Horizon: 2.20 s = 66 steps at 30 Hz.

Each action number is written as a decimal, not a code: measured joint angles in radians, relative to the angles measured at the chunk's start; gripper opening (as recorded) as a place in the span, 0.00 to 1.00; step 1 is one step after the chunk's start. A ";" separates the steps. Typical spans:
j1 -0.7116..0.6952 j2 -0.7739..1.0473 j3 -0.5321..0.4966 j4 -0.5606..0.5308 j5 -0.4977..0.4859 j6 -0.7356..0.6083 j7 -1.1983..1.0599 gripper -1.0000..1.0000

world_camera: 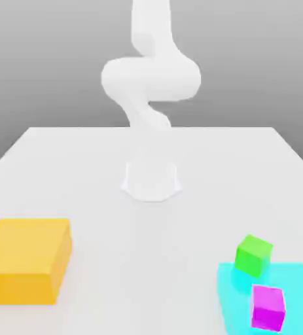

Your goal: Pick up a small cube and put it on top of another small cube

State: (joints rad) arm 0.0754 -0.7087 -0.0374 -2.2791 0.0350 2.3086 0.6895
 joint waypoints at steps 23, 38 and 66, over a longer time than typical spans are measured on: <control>0.417 0.828 -0.046 0.189 0.251 0.091 -0.968 0.50; 0.549 1.284 0.025 0.294 -0.019 0.255 -1.257 0.50; 0.401 0.939 -0.086 0.033 0.013 0.164 -1.389 0.00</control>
State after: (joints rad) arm 0.4769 0.2308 -0.1239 -2.2459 0.0479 2.4726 -0.6996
